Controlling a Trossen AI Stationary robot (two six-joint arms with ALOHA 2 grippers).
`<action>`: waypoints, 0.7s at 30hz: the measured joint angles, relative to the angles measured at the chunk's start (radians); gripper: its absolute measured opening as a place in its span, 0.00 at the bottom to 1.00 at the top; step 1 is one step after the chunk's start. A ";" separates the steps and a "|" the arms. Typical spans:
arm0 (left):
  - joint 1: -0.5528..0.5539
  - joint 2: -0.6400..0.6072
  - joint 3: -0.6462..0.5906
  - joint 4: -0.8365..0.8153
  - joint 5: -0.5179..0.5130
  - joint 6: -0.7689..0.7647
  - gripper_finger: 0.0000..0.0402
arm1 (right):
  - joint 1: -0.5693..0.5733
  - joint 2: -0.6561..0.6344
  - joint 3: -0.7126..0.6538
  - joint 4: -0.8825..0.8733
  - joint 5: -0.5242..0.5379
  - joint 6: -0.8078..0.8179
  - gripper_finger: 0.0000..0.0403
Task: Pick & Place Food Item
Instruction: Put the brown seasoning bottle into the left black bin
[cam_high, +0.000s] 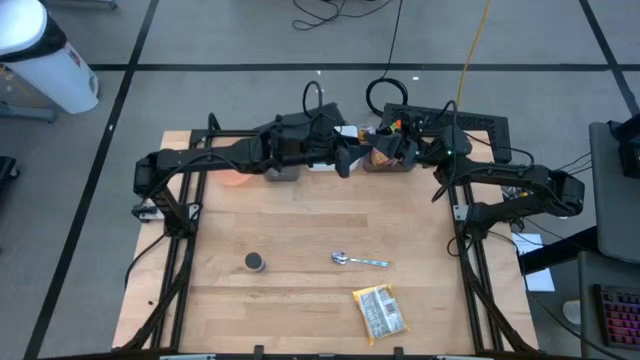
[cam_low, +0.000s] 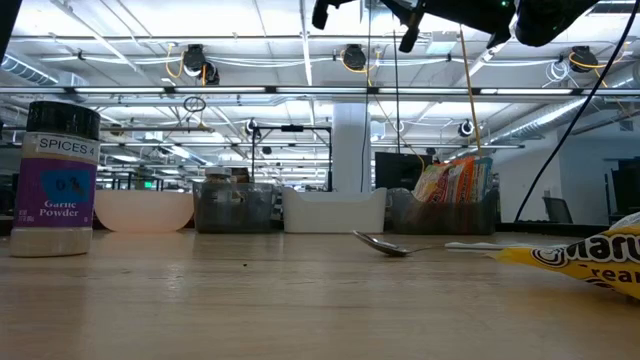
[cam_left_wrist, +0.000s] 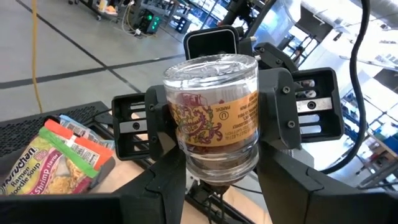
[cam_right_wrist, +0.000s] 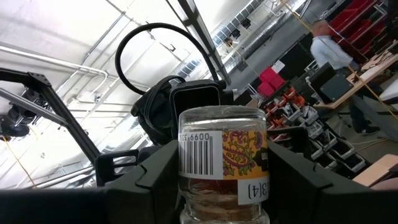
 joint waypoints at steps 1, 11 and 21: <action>0.000 0.000 0.000 -0.001 0.008 0.007 0.42 | 0.000 0.000 0.000 0.000 -0.002 -0.001 0.46; 0.001 -0.002 0.000 -0.006 0.034 0.050 0.42 | 0.001 0.000 0.000 -0.001 -0.005 -0.002 0.51; 0.002 -0.002 0.000 -0.020 0.036 0.083 0.27 | 0.002 -0.001 -0.001 -0.025 -0.005 -0.023 0.44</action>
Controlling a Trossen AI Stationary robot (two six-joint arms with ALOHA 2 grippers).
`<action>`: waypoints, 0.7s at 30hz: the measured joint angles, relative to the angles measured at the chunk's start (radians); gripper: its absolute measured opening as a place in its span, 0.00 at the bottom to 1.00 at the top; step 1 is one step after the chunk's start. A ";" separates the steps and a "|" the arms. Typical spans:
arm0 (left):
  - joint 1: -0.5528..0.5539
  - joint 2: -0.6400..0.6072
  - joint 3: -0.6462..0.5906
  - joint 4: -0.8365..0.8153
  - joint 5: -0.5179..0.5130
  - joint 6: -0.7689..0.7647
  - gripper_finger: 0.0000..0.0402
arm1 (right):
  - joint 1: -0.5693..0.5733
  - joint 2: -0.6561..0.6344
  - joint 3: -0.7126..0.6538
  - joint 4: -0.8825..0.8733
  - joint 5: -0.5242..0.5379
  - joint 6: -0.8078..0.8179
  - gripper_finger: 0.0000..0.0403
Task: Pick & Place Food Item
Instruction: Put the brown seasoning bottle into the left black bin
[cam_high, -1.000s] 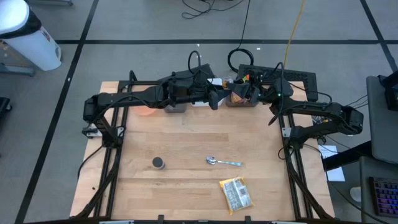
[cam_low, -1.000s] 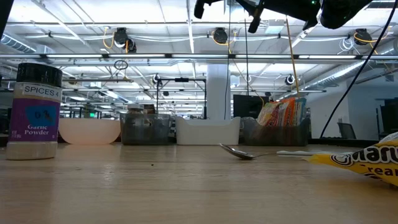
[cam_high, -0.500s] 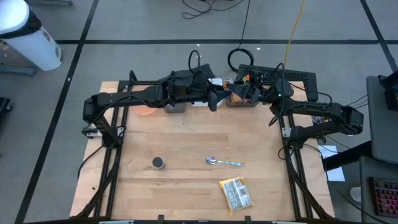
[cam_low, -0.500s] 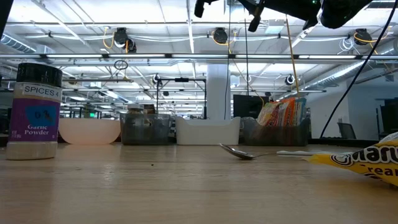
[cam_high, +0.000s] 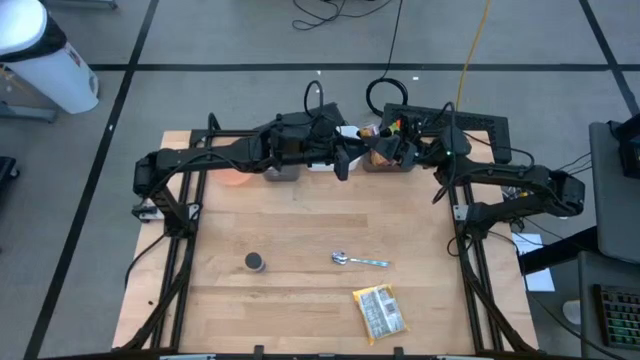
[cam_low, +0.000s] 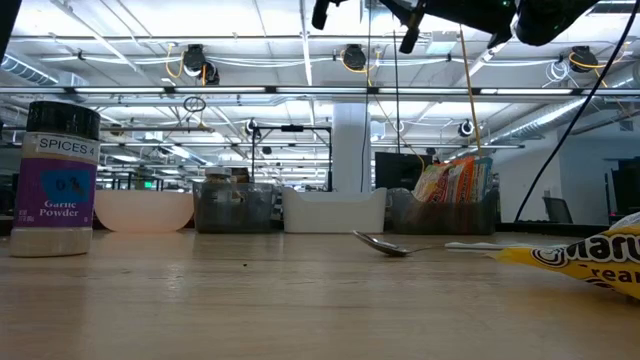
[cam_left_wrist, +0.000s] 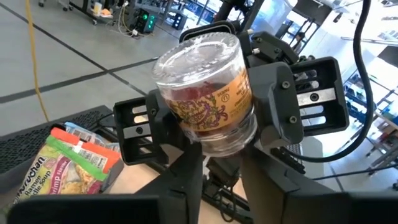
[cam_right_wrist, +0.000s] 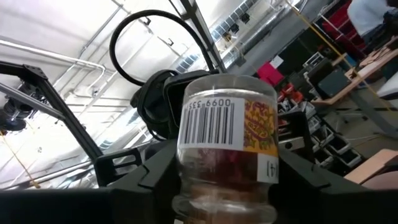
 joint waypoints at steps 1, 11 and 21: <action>0.000 0.000 0.000 -0.001 0.001 0.000 0.25 | 0.000 0.000 0.000 -0.002 0.001 -0.006 0.44; 0.000 0.002 0.000 -0.002 0.034 0.011 0.19 | 0.000 0.002 0.000 -0.005 -0.009 -0.036 0.42; 0.001 0.002 0.000 -0.010 0.056 0.021 0.19 | 0.000 0.002 0.000 -0.009 -0.006 -0.046 0.42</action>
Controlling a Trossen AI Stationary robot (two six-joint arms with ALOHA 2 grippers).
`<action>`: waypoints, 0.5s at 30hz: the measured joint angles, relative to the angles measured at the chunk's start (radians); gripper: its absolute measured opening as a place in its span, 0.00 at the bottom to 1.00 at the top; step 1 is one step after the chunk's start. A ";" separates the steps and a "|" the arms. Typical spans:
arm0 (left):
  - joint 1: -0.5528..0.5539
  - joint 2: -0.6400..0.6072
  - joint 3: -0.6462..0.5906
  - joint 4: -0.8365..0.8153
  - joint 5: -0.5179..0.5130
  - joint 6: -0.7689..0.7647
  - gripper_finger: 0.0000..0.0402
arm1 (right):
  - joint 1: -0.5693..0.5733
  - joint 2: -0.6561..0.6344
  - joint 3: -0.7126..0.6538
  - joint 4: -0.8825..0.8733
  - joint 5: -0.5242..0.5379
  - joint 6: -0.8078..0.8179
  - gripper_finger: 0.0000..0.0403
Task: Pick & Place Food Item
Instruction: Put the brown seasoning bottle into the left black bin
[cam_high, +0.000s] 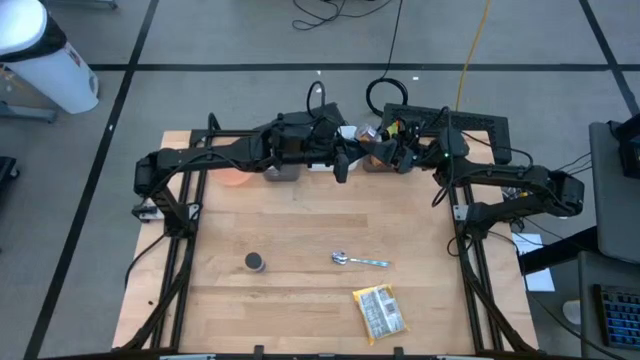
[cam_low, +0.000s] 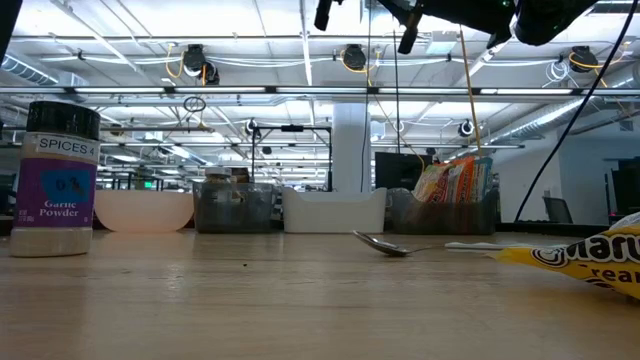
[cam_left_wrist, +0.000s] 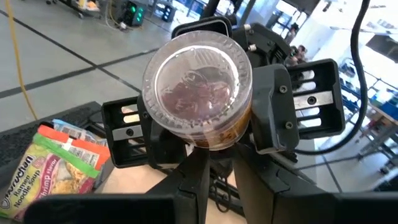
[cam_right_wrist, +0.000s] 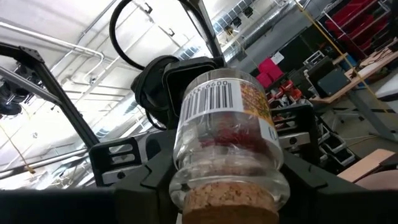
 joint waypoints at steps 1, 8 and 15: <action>0.002 0.000 0.000 -0.008 0.013 0.003 0.19 | 0.000 0.000 0.000 -0.003 -0.001 0.000 0.42; 0.006 0.000 0.002 -0.061 0.095 0.008 0.19 | 0.000 0.000 0.000 -0.024 -0.025 -0.003 0.42; 0.006 0.000 0.002 -0.070 0.113 0.045 0.19 | 0.000 0.000 0.000 -0.031 -0.026 -0.007 0.42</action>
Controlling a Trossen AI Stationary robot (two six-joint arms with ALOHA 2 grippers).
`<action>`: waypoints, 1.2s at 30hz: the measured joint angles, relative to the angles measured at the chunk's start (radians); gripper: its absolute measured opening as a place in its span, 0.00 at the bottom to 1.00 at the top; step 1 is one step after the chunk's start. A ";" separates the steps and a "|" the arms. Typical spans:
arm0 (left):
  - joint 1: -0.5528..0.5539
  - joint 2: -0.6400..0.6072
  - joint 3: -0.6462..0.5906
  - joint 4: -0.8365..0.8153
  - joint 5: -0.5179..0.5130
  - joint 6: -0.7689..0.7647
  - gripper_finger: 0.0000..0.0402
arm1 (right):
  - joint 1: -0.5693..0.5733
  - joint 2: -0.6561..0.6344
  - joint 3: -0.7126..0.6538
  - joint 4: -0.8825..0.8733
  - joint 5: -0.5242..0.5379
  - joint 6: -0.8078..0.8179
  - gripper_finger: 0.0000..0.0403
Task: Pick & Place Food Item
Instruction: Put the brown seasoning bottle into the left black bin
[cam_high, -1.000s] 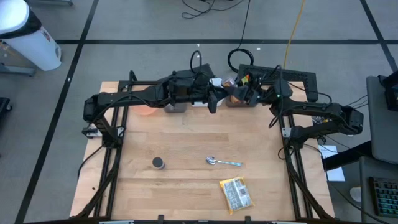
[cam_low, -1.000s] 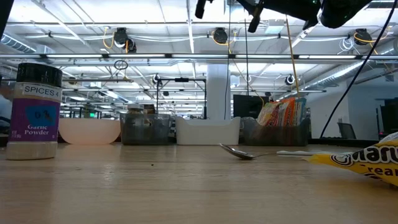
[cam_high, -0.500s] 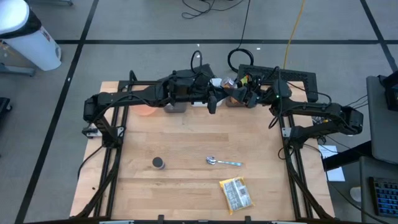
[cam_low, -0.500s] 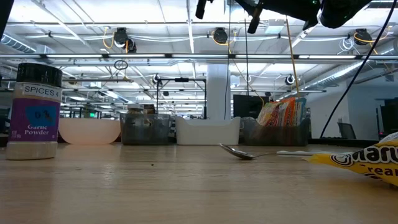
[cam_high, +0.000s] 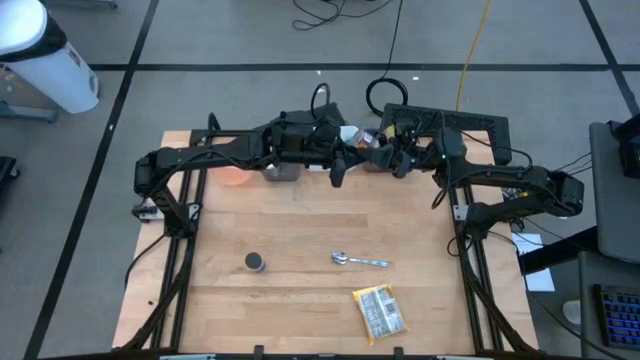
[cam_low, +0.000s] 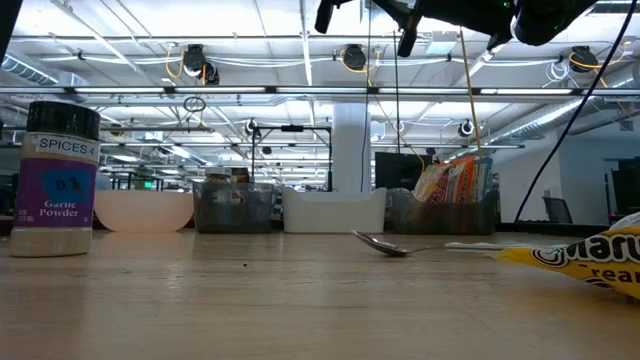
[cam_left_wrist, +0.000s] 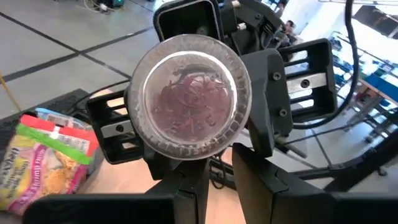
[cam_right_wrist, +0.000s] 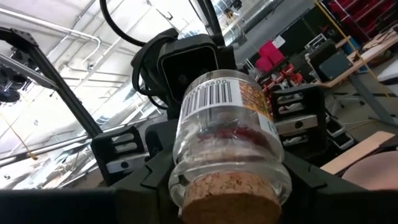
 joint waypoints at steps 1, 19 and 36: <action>0.000 0.000 0.000 -0.001 0.011 0.001 0.19 | 0.000 0.000 0.000 0.000 0.000 0.000 0.42; 0.007 -0.001 0.000 -0.108 0.184 0.006 0.19 | -0.001 0.001 -0.001 -0.045 -0.009 -0.045 0.42; 0.076 -0.126 0.000 -0.339 0.257 -0.017 0.19 | -0.002 -0.007 0.000 -0.117 -0.070 -0.103 0.42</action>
